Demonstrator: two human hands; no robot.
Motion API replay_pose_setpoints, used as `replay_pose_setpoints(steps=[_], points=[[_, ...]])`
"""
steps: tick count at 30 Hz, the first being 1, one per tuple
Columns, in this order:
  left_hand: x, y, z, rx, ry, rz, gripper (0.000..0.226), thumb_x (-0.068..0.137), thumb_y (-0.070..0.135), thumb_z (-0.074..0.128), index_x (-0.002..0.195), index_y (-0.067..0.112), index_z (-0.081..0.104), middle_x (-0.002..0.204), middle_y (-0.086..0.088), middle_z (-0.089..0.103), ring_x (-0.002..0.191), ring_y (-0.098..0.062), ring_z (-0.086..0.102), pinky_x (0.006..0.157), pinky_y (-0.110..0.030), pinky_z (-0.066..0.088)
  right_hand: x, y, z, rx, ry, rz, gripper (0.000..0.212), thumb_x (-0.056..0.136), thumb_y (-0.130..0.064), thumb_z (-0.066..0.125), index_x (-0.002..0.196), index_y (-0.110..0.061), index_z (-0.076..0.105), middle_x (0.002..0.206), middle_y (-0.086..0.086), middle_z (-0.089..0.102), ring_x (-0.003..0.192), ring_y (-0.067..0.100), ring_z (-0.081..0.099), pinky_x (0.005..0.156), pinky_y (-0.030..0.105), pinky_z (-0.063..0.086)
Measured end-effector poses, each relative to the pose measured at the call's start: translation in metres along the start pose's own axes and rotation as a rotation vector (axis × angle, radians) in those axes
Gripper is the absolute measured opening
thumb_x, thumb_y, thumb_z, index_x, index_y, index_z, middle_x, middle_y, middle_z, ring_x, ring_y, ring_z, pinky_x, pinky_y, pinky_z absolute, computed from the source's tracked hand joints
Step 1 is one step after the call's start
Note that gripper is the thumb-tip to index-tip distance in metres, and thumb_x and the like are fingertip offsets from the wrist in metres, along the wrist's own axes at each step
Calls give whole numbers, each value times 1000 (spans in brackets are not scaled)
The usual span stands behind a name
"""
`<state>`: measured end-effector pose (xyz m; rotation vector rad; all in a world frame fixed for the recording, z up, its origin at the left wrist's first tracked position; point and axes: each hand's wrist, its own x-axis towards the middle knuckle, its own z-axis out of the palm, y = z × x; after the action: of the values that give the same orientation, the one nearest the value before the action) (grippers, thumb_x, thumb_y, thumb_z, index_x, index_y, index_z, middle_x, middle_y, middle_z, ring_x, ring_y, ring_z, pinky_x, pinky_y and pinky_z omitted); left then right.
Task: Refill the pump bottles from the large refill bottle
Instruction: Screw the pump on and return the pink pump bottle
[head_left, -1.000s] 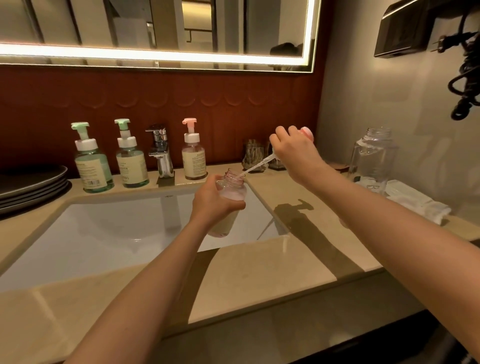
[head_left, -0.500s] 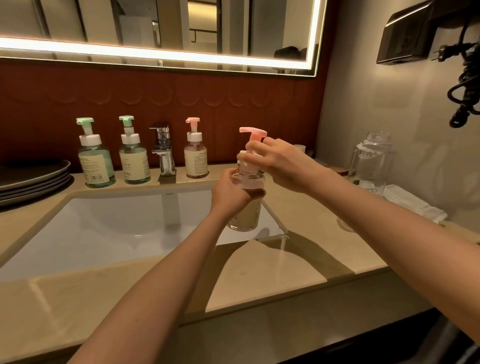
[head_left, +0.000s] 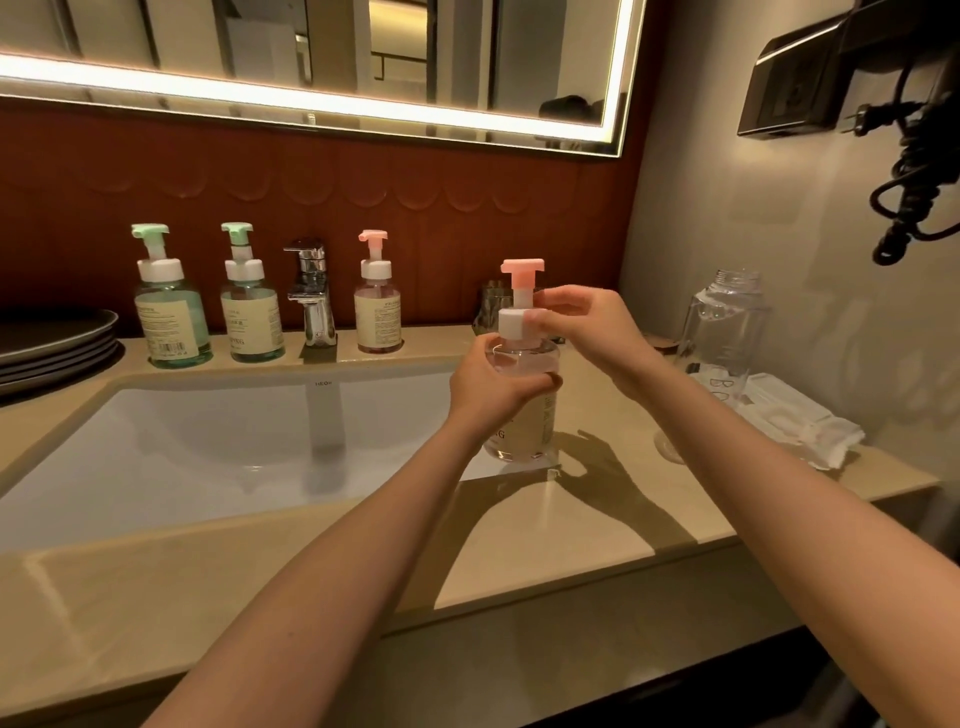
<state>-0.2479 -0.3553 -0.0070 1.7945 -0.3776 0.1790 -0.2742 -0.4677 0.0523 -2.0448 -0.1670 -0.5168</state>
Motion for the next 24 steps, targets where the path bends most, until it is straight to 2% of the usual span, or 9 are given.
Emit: replay_pose_setpoints(steps=[2, 4, 6, 10, 13, 15, 17, 20, 24], points=[[0, 1, 2, 5, -8, -3, 68, 72, 29, 78, 128, 17, 43, 128, -3, 54, 105, -15, 48, 84, -30, 40, 1, -3, -4, -43, 43, 19, 51, 81, -31, 69, 124, -10, 53, 117, 3, 56, 101, 12, 51, 70, 15, 41], [1, 1, 2, -10, -5, -11, 68, 71, 29, 79, 128, 18, 43, 127, -2, 54, 109, -17, 50, 85, -30, 40, 3, -5, -8, -17, -53, 71, 58, 86, -35, 63, 135, -11, 44, 130, 2, 50, 112, 12, 47, 80, 19, 38], [2, 2, 1, -14, -12, -3, 68, 71, 29, 79, 127, 18, 43, 126, -1, 54, 106, -16, 50, 84, -30, 39, 3, -5, -11, 21, -131, 84, 51, 92, -30, 55, 138, -12, 42, 134, 0, 49, 120, 15, 45, 83, 18, 36], [2, 6, 1, 15, -25, 25, 67, 71, 29, 79, 127, 19, 43, 127, 0, 54, 106, -14, 48, 84, -30, 38, 4, -8, -6, -34, -51, 30, 49, 84, -30, 66, 127, -11, 51, 113, 0, 57, 90, 5, 53, 65, 13, 40], [2, 8, -1, 10, -27, 24, 68, 71, 29, 79, 127, 18, 43, 127, -2, 54, 109, -17, 50, 88, -33, 42, 6, -9, -5, 62, -120, 111, 43, 89, -30, 59, 127, -12, 49, 99, -10, 53, 89, 5, 50, 65, 14, 36], [3, 10, -2, 10, -22, 25, 67, 71, 29, 79, 127, 18, 43, 126, -2, 55, 108, -18, 51, 87, -34, 43, 6, -10, -2, 104, -121, 125, 37, 91, -27, 56, 125, -11, 53, 93, -12, 53, 87, 5, 51, 73, 18, 39], [3, 11, -2, 25, -10, 33, 66, 71, 29, 78, 127, 19, 43, 126, -1, 55, 111, -18, 51, 84, -31, 40, 8, -11, 2, 12, -25, 78, 47, 84, -34, 65, 124, -12, 53, 97, -9, 55, 92, 9, 54, 81, 24, 45], [3, 12, -3, 18, 3, 10, 67, 72, 30, 78, 127, 19, 43, 129, -2, 54, 116, -21, 50, 85, -32, 39, 9, -14, 5, -93, 16, 100, 65, 76, -49, 68, 126, -14, 45, 114, -1, 51, 99, 12, 51, 78, 26, 48], [3, 13, -9, -5, 19, -3, 68, 73, 29, 77, 129, 16, 42, 129, -4, 53, 113, -20, 49, 89, -34, 40, 8, -18, -2, 32, -124, 116, 39, 93, -32, 51, 125, -11, 55, 118, 0, 52, 99, 11, 46, 65, 16, 33]])
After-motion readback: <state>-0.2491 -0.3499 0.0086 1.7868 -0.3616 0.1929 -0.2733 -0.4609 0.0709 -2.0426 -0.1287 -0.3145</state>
